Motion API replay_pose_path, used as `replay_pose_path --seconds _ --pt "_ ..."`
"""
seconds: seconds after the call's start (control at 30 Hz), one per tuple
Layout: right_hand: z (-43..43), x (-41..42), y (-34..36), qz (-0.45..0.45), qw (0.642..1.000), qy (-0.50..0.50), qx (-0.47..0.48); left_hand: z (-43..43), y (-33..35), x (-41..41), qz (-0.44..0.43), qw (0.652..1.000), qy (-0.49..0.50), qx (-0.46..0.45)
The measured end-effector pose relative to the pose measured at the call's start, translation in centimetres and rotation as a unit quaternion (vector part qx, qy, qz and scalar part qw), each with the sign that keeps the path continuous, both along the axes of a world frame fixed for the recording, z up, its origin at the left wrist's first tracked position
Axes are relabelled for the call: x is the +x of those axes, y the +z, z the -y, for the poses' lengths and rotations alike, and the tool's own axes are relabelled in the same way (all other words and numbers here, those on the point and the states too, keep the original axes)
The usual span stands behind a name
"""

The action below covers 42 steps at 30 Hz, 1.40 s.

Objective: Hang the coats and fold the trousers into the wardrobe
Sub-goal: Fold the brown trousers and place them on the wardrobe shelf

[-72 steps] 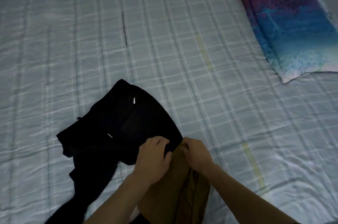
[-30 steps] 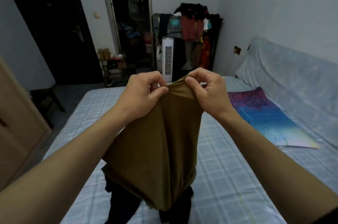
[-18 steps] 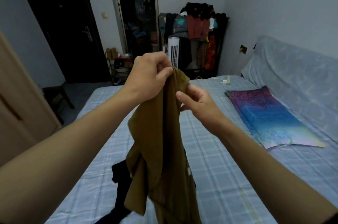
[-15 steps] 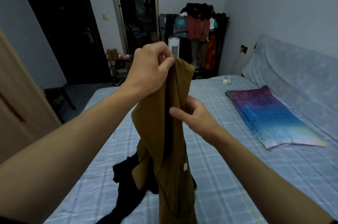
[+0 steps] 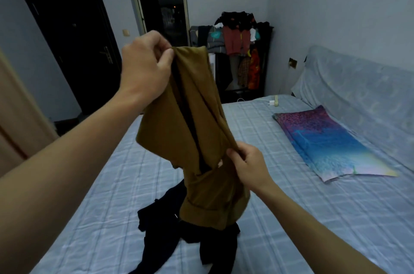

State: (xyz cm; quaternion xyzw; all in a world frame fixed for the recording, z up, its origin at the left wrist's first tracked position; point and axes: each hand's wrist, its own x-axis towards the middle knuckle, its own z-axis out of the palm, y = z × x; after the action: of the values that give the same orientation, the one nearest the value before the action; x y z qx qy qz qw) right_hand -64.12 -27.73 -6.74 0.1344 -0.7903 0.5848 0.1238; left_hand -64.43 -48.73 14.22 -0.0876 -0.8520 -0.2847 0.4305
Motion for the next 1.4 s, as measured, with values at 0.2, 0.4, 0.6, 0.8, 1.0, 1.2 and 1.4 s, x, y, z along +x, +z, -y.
replay_pose_path --seconds 0.2,0.4,0.6,0.8,1.0,1.2,1.4 --pt "-3.2 -0.4 5.4 -0.051 0.998 -0.028 0.023 3.4 -2.1 -1.2 0.089 0.988 0.069 0.102" --pt "-4.1 -0.6 11.1 -0.057 0.998 -0.04 0.007 1.7 -6.5 -0.4 0.256 0.967 0.003 0.005" --pt "-3.8 -0.2 12.9 -0.079 0.992 -0.071 0.064 -2.9 -10.4 6.2 0.176 0.94 -0.257 -0.137" --pt "-3.5 0.6 13.5 -0.094 0.989 -0.087 0.069 -4.5 -15.6 7.9 0.092 0.898 -0.244 -0.354" --pt "-3.1 1.7 14.8 -0.11 0.987 -0.105 0.06 -5.5 -18.8 6.2 -0.098 0.917 -0.197 -0.333" --pt "-3.5 2.2 15.6 -0.13 0.979 -0.14 0.072 -5.3 -16.8 5.8 -0.185 0.937 -0.221 -0.197" --pt "-3.4 2.6 14.2 0.0 0.974 -0.102 0.201 -5.2 -12.0 5.8 0.027 0.962 -0.262 -0.067"
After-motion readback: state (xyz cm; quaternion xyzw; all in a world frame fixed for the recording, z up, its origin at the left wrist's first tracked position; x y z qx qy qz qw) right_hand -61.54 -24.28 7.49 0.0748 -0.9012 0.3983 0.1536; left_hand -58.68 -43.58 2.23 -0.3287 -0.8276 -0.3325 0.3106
